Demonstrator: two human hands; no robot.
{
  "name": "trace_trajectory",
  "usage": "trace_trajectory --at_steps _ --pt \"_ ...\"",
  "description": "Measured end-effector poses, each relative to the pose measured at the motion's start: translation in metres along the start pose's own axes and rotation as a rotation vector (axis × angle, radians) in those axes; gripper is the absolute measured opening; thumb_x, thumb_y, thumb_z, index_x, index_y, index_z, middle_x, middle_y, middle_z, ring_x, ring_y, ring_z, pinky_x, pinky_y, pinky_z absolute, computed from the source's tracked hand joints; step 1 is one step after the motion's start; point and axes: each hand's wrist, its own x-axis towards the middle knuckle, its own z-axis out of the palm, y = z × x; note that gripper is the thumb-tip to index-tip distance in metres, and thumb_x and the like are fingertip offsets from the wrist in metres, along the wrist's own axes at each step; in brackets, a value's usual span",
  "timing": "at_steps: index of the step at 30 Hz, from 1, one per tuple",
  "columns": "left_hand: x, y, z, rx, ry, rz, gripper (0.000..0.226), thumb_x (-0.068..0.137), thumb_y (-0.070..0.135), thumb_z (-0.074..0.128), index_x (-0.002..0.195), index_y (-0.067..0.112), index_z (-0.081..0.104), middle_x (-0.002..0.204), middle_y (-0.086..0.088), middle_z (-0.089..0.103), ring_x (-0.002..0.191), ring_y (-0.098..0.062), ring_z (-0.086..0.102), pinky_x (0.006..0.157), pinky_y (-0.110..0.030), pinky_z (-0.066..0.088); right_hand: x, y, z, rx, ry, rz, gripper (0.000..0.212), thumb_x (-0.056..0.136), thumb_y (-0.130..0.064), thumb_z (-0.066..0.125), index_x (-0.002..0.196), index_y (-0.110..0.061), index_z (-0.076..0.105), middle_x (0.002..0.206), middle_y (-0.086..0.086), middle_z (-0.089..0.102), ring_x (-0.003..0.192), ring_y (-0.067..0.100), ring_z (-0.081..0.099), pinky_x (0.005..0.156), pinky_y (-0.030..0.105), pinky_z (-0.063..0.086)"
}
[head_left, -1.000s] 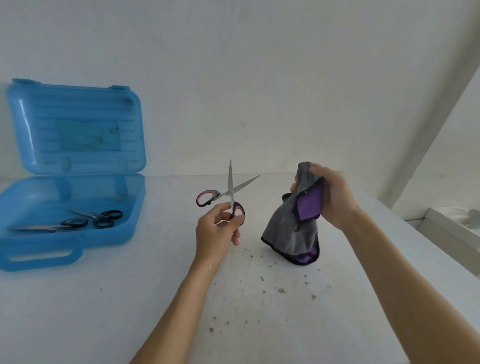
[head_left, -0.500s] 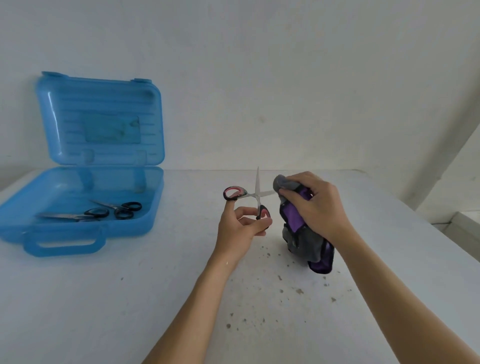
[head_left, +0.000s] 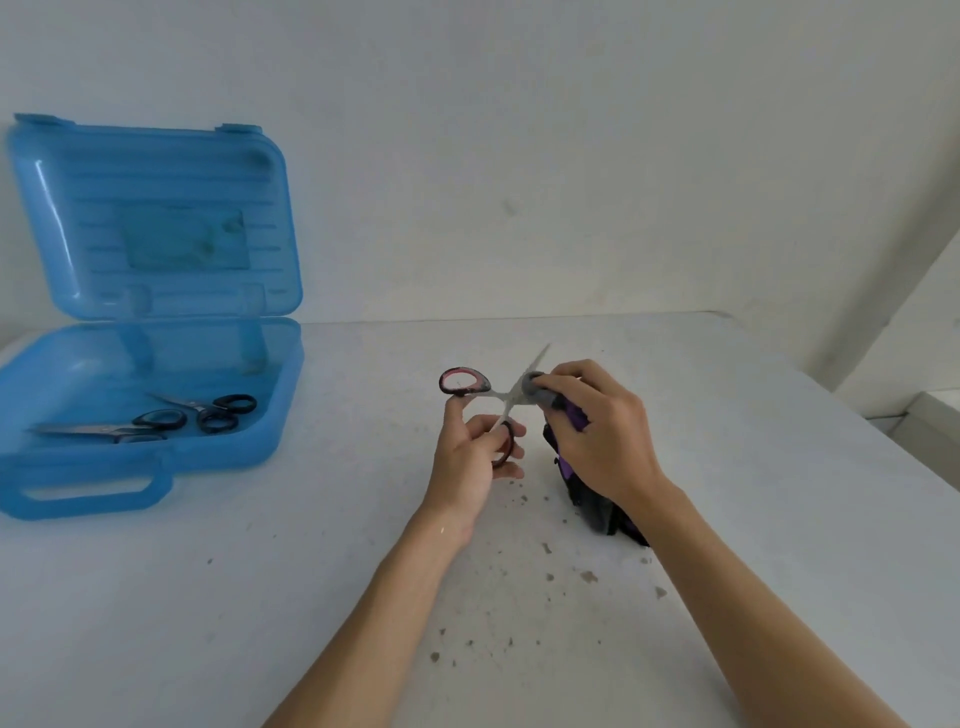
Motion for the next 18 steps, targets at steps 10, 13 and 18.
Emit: trace_trajectory --at_steps 10,13,18 --pt "0.001 -0.012 0.014 0.172 0.072 0.144 0.035 0.106 0.013 0.050 0.136 0.030 0.042 0.092 -0.014 0.066 0.062 -0.017 0.053 0.059 -0.034 0.044 -0.013 -0.016 0.007 -0.108 -0.106 -0.086 0.017 0.095 -0.019 0.065 0.107 -0.019 0.077 0.107 -0.002 0.063 0.065 0.009 0.058 0.041 0.028 0.042" --pt "0.000 -0.011 0.010 0.219 0.063 0.169 0.036 0.104 0.007 0.049 0.133 0.028 0.044 0.087 -0.011 0.067 0.058 -0.016 0.053 0.055 -0.027 0.044 -0.009 -0.005 0.011 -0.171 -0.066 -0.032 0.018 0.092 -0.011 0.065 0.104 -0.019 0.077 0.104 -0.001 0.064 0.063 0.011 0.058 0.042 0.027 0.040" --pt "-0.001 -0.011 0.014 0.269 0.056 0.164 0.042 0.103 0.003 0.047 0.136 0.029 0.043 0.084 -0.008 0.065 0.056 -0.016 0.051 0.054 -0.024 0.044 -0.005 0.004 0.003 -0.197 0.060 0.077 0.017 0.089 -0.007 0.073 0.102 -0.017 0.078 0.102 0.003 0.065 0.058 0.019 0.056 0.043 0.028 0.043"
